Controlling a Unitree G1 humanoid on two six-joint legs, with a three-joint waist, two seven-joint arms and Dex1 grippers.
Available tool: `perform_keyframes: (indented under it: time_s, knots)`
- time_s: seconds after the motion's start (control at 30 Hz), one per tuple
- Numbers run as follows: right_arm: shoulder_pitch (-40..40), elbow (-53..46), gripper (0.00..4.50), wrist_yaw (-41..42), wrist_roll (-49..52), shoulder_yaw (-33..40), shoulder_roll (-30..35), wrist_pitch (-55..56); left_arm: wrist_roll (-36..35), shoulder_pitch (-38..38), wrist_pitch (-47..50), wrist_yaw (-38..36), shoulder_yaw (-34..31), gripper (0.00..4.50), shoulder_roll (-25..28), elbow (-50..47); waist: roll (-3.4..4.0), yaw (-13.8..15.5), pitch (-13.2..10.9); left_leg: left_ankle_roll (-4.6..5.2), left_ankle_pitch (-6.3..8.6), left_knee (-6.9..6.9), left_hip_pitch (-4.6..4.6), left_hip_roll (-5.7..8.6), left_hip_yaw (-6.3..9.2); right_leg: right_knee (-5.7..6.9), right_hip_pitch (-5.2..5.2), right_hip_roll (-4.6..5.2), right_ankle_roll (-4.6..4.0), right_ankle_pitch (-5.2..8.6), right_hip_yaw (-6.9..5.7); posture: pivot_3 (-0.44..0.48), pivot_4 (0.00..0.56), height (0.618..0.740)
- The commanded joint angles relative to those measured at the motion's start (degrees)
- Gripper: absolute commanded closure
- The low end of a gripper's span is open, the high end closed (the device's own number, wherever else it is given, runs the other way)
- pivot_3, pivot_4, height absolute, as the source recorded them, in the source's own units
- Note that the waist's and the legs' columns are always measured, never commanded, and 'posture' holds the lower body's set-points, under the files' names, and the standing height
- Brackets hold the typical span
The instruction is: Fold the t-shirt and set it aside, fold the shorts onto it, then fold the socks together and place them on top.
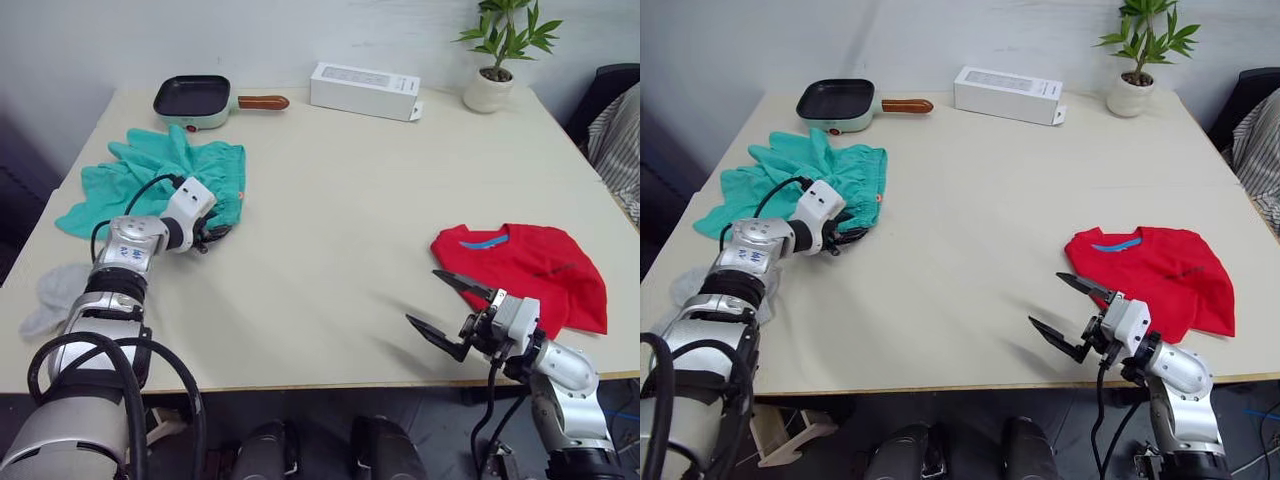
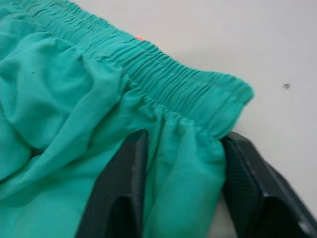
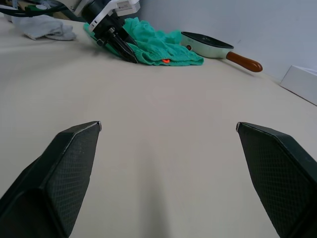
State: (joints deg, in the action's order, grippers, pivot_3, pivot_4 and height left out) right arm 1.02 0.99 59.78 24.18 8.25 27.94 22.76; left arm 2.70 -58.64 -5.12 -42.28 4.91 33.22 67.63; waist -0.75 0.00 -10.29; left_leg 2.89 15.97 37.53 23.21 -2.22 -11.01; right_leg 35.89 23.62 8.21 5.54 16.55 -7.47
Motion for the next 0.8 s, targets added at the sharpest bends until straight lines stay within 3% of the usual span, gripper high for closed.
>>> perform_keyframes:
  time_s: [0.03,0.1,0.27,0.37,0.57,0.63,0.7,0.8]
  knots:
    - [2.5,-2.7,0.00,-0.8,0.7,2.8,2.0,0.3,-1.2,-3.5,-3.0,-7.3,-0.1,3.84,-3.5,-3.5,-0.01,0.5,0.0,0.11,-0.03,0.04,0.05,0.06,0.05,0.02,0.00,0.03,0.00,0.00,-0.06,0.000,0.150,0.740]
    - [4.6,-3.7,0.00,-1.1,1.3,4.6,3.9,-1.3,-2.6,-4.8,-2.3,-12.0,0.3,4.48,-6.5,-8.2,-0.03,0.9,0.0,0.25,0.02,0.16,0.19,0.15,0.11,0.01,0.04,0.02,0.00,0.00,-0.13,0.000,0.150,0.740]
    - [7.1,-4.6,0.00,-1.7,1.7,8.1,7.5,-2.9,-5.0,0.4,3.3,-21.9,5.8,4.48,-14.4,-28.4,-0.03,0.5,0.0,0.72,0.30,0.51,0.35,0.41,0.08,-0.08,-0.05,0.15,0.24,-0.13,-0.10,0.000,0.150,0.740]
    - [7.9,-6.0,0.00,-2.5,2.1,9.7,8.6,-4.3,-7.0,4.8,10.7,-22.3,8.5,4.48,-19.1,-39.6,-0.03,0.0,0.0,0.81,0.34,0.55,0.30,0.46,0.08,-0.13,-0.16,0.25,0.29,-0.16,-0.05,0.000,0.150,0.740]
    - [12.2,-8.9,0.00,-1.5,3.3,12.8,11.6,-6.9,-5.2,10.9,17.8,-18.7,14.4,4.48,-25.6,-47.7,-0.03,-0.3,0.0,0.76,0.29,0.61,0.26,0.26,0.10,-0.16,-0.18,0.26,0.32,-0.14,-0.05,0.000,0.150,0.740]
    - [11.9,-10.4,0.00,-2.5,4.9,13.4,11.9,-9.8,-4.6,12.2,15.0,-17.4,15.2,3.83,-26.3,-48.9,-0.03,-0.2,0.0,0.76,0.28,0.61,0.23,0.22,0.10,-0.18,-0.20,0.29,0.32,-0.14,-0.05,0.000,0.150,0.740]
    - [11.9,-13.2,0.00,-2.9,5.2,12.7,12.5,-12.6,-2.1,13.2,10.6,-18.1,17.4,3.19,-24.1,-50.0,-0.01,-0.2,0.0,0.76,0.28,0.61,0.21,0.20,0.16,-0.18,-0.25,0.35,0.31,-0.14,0.02,0.000,0.150,0.740]
    - [10.6,-17.2,0.00,-3.9,5.5,11.6,13.4,-16.3,-4.3,14.6,10.9,-20.8,16.4,2.26,-20.7,-54.2,0.01,-0.2,0.0,0.73,0.29,0.57,0.21,0.15,0.18,-0.20,-0.25,0.36,0.28,-0.13,0.26,0.000,0.150,0.740]
